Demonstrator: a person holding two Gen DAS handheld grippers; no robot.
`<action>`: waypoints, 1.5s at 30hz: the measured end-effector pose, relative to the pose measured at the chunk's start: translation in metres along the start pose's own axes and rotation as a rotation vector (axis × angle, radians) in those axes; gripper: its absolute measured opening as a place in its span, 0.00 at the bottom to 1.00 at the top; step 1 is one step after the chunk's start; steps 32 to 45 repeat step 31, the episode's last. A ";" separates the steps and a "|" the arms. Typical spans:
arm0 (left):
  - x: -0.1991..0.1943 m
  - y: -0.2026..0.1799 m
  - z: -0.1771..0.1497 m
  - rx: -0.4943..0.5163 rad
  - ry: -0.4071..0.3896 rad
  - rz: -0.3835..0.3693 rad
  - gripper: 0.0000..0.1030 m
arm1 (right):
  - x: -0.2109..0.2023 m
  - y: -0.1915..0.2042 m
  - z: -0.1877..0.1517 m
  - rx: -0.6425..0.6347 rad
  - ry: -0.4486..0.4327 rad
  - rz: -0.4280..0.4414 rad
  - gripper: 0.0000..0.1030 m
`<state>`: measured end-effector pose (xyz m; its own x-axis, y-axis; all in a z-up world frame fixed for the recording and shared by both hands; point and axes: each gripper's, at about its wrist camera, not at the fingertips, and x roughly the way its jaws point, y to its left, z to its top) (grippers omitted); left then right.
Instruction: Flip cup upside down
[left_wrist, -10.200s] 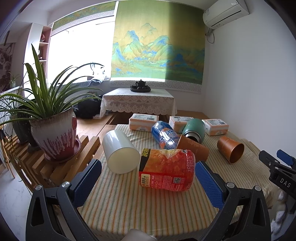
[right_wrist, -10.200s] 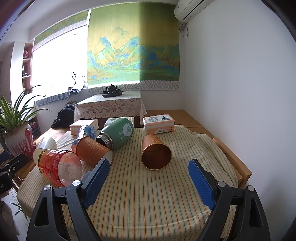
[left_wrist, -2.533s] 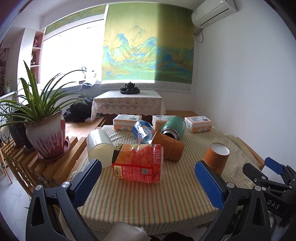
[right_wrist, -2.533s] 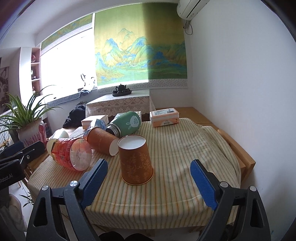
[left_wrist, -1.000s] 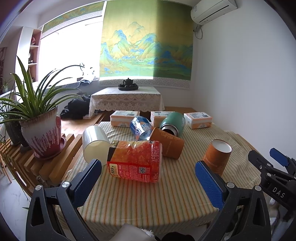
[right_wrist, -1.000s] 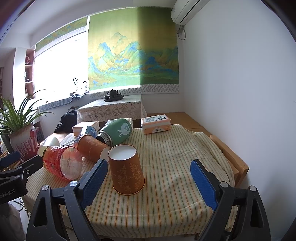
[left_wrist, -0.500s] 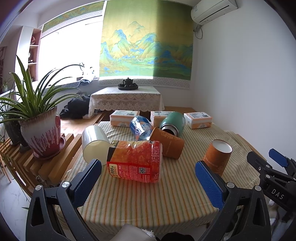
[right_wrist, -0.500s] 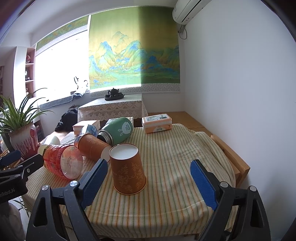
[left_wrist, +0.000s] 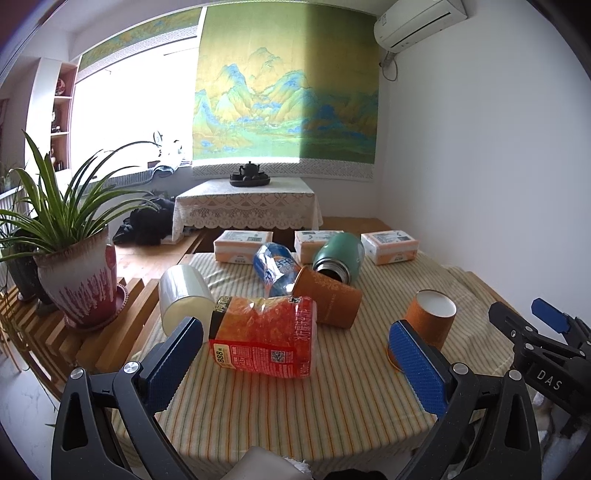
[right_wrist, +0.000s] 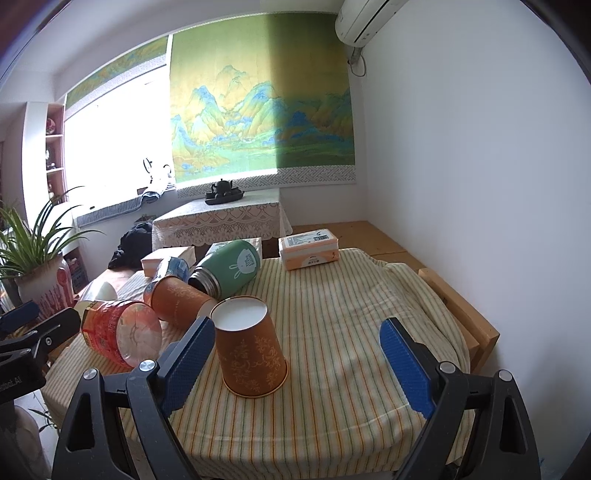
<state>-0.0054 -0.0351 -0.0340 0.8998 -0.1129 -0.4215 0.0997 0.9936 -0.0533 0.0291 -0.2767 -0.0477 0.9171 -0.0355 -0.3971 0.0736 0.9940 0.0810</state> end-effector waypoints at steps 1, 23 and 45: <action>0.001 0.000 0.000 -0.002 0.002 -0.003 0.99 | 0.000 0.001 0.000 -0.002 0.002 0.002 0.86; 0.006 0.007 -0.004 -0.020 0.012 0.020 0.99 | 0.003 0.004 -0.003 -0.024 0.016 0.009 0.86; 0.012 0.008 -0.007 -0.014 0.019 0.021 0.99 | 0.005 0.005 -0.004 -0.022 0.025 0.003 0.86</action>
